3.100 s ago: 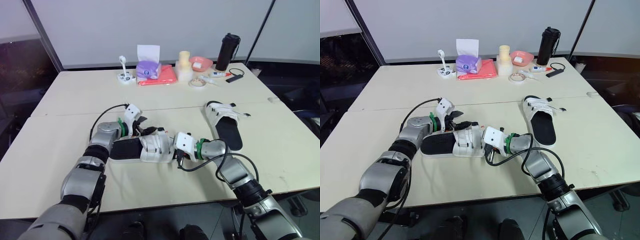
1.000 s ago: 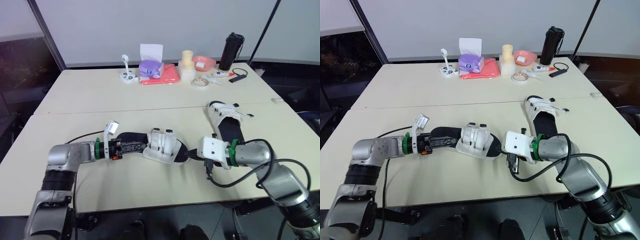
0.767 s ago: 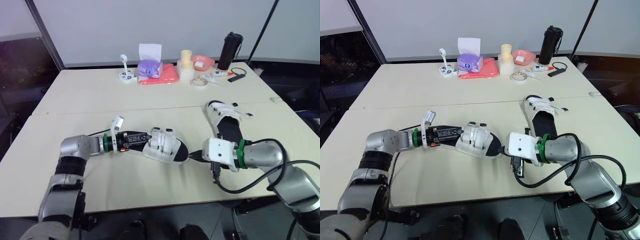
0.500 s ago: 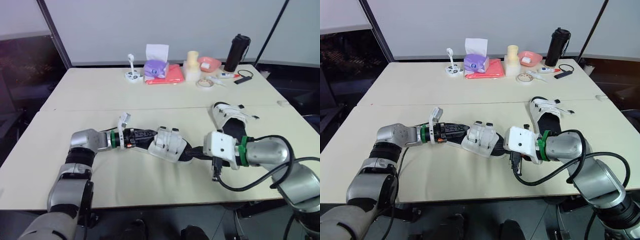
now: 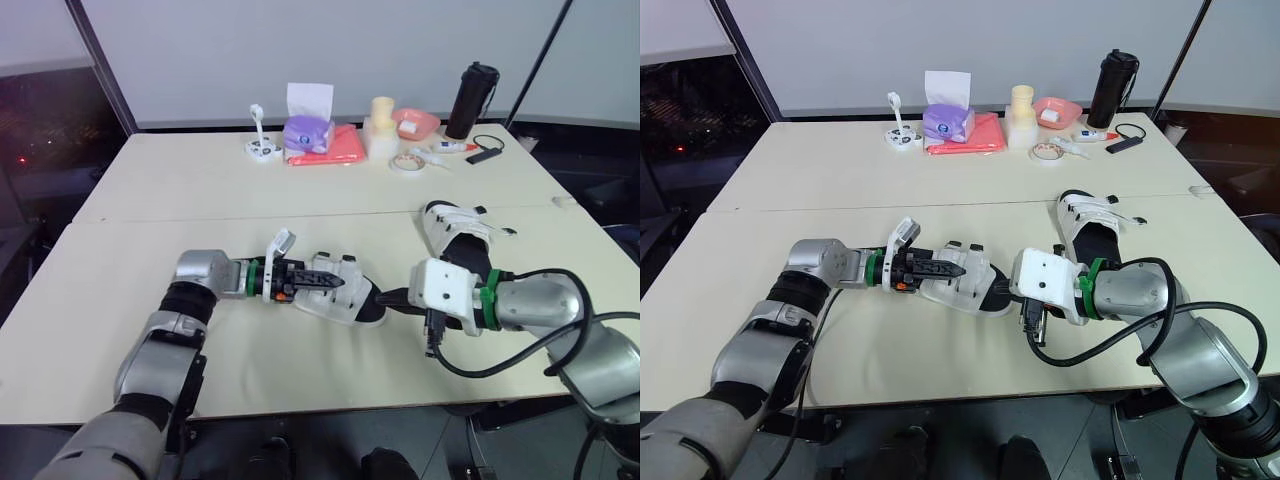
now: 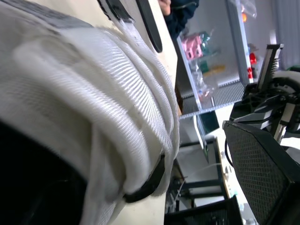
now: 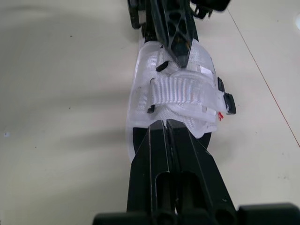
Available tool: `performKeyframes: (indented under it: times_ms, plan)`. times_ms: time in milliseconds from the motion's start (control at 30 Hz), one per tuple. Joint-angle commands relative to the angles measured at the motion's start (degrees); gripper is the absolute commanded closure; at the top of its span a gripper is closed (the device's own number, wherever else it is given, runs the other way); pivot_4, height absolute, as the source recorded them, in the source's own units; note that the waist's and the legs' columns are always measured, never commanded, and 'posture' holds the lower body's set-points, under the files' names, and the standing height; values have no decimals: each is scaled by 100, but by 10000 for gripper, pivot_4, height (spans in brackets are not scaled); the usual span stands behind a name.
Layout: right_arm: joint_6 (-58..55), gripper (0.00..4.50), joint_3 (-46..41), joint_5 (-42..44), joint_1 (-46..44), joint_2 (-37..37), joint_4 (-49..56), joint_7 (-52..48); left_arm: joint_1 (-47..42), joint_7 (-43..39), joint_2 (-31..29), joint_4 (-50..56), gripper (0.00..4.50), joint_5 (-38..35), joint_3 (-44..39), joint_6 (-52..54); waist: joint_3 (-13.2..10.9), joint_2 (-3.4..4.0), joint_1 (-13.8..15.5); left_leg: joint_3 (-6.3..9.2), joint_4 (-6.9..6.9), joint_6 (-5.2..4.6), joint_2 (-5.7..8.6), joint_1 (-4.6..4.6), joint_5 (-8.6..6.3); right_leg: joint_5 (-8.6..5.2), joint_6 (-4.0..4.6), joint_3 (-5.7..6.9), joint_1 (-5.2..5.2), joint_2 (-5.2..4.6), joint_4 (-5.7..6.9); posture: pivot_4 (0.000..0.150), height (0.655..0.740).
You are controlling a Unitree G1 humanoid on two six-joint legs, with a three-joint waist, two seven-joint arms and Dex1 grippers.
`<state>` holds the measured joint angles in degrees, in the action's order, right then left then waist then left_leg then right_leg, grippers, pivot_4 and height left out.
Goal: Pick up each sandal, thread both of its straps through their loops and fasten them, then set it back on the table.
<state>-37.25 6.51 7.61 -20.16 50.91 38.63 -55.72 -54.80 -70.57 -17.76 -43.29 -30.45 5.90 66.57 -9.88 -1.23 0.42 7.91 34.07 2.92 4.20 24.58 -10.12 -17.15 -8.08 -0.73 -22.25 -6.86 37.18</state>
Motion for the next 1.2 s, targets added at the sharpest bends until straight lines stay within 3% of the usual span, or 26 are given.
performKeyframes:
  times_ms: [33, 133, 200, 267, 433, 567, 667, 800, 1033, 1200]
  plan:
    - [12, 45000, -24, 20, 3, 71, 123, 80, -233, 55, 168, -203, 5100, 33, -133, -126, 0, 0, 15, 0, 0, 0, 0, 0, 0, 0, 0, 0, 0, 0, 0, 1500, 7400]
    - [20, 45000, -6, 12, 30, 75, 122, 108, -317, 169, 267, -394, 5100, 37, -282, -183, 0, 0, 29, 1, 3, 0, 1, 0, 0, 0, 0, 1, 2, 0, 0, 1500, 7400]
    - [18, 45000, 8, 12, 40, 71, 123, 126, -341, 220, 308, -471, 10552, 59, -351, -217, -1, -1, 26, 1, 5, 0, 1, 0, 0, 0, 0, 0, 3, 0, 0, 1500, 7400]
    - [16, 45000, 18, 16, 56, 69, 129, 139, -341, 263, 345, -520, 18624, 81, -395, -248, -2, -2, 12, 1, 5, 0, 1, 0, 0, 0, -1, 0, 1, 0, 1, 1500, 7400]
    - [40, 45000, 48, 4, 76, 58, 102, 165, -356, 382, 445, -540, 44017, 0, -597, -166, -5, -1, -7, 1, 3, 0, 1, 1, 0, 0, -1, 0, -2, 0, 3, 1500, 7400]
    - [55, 45000, 103, 2, 82, 34, 94, 207, -387, 869, 675, -434, 44592, -163, -1115, -294, -6, -3, 14, 2, 11, 0, 1, 0, 1, 1, -1, 0, 1, 0, 8, 1500, 7400]
    - [58, 45000, 148, -3, 89, 12, 100, 245, -433, 1890, 1050, -384, 44592, -277, -1843, -960, -7, -5, 35, 4, 12, 0, 0, 1, 1, 1, -1, 0, 2, 0, 7, 1500, 7400]
    - [79, 45000, 229, -14, 92, -18, 89, 304, -528, 3599, 1692, -368, 44592, -365, -2792, -2472, -13, -15, 32, 5, 13, 0, -1, 3, 1, 2, -3, -1, 0, -3, 5, 1500, 7400]
    - [193, 45000, 374, -71, 37, -16, -13, 320, -1004, 5924, 2633, -962, 44592, -400, -3735, -5222, -30, -34, 27, -7, 11, 1, 1, 5, 0, 4, -5, -3, -6, -3, 4, 1500, 7400]
    - [225, 45000, 450, -115, 15, -11, -34, 323, -1451, 6870, 2984, -1427, 44592, -443, -4095, -6878, -36, -43, 34, -11, 12, 1, 3, 5, 0, 7, -11, -5, -5, -3, 2, 1500, 7400]
